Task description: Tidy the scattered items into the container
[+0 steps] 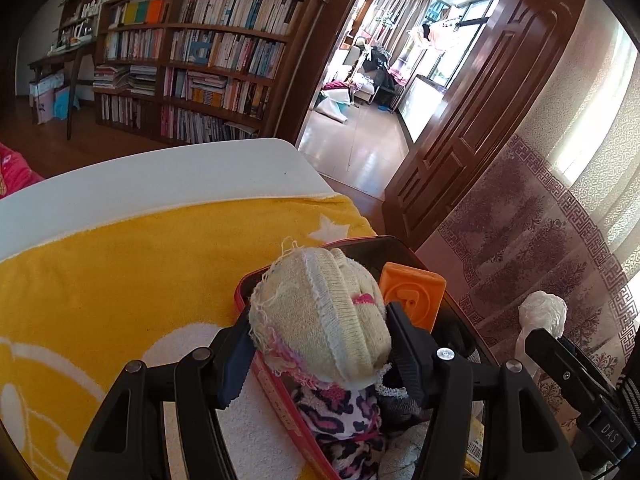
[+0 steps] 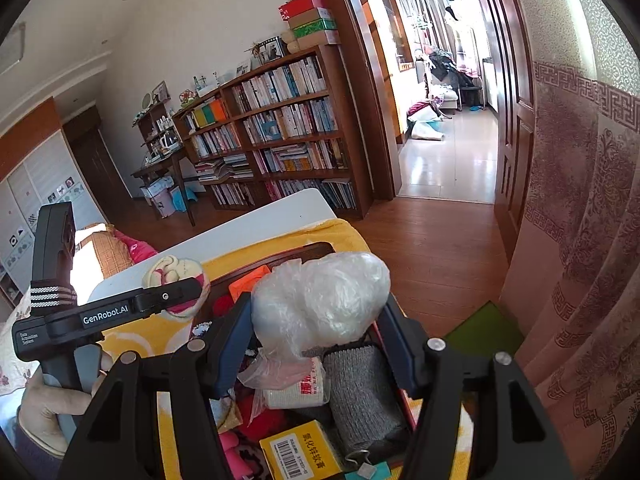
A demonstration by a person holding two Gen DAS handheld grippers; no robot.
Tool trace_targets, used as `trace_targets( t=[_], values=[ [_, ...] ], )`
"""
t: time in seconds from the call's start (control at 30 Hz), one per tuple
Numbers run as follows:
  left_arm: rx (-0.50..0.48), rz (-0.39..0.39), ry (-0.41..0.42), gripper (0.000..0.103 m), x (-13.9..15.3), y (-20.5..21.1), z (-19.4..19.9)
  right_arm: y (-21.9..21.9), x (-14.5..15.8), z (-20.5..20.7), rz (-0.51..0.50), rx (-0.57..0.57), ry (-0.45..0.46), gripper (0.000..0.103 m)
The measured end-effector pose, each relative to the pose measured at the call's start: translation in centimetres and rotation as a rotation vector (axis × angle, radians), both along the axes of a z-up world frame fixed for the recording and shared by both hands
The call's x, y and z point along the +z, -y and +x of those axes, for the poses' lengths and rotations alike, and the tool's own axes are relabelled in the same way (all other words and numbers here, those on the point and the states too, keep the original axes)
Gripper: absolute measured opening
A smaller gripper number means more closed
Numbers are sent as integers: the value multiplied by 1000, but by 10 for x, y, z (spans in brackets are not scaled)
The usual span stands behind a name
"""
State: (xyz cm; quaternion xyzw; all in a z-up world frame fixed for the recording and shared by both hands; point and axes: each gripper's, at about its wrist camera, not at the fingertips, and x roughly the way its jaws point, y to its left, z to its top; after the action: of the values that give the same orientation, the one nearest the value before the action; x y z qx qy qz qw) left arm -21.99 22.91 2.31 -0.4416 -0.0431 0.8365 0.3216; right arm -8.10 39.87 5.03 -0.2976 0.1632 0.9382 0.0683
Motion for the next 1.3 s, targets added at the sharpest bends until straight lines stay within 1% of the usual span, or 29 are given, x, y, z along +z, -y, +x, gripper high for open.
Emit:
trace_targets(
  t=[0.13,0.2,0.3,0.33,0.37,0.43,0.57,0.67,0.8,0.93,1.03,1.07,1.1,1.17,1.2,1.3],
  values=[
    [-15,-28,35,64,-23,-17,-10,-3,-6,0,-9,9,4,65],
    [-29,-39,12,66,-26,-19,-7,-4,-9,0,-12,14,6,65],
    [-43,-68,21,69,-24,-24,-7,-4,-11,-3,-19,20,8,65],
    [-44,-61,31,71,-23,-22,-7,-4,-12,-4,-22,22,7,65],
    [-45,-42,44,78,-21,-20,-7,-3,-12,-4,-25,27,5,65],
    [-32,-13,47,82,-14,-14,-5,2,-11,-6,-23,47,1,65],
    [-12,28,32,82,-2,3,-2,15,-10,-17,-1,101,9,68],
    [16,53,31,82,2,17,-4,21,-14,-25,-4,123,28,70],
    [38,46,28,82,0,26,-5,22,-18,-23,-16,108,35,72],
    [51,91,36,82,1,34,-3,19,-20,-20,-41,98,34,72],
    [66,114,11,82,7,37,-1,19,-18,-22,-51,116,31,73],
    [70,118,3,82,9,36,-1,19,-18,-24,-56,128,31,77],
    [70,119,2,82,9,36,-2,21,-19,-28,-60,148,34,83],
    [58,111,9,82,9,32,-2,24,-23,-38,-50,180,64,83],
    [50,108,9,82,8,31,-1,25,-26,-40,-41,171,75,83],
    [45,96,3,82,7,32,3,20,-25,-31,-70,149,43,83]
  ],
)
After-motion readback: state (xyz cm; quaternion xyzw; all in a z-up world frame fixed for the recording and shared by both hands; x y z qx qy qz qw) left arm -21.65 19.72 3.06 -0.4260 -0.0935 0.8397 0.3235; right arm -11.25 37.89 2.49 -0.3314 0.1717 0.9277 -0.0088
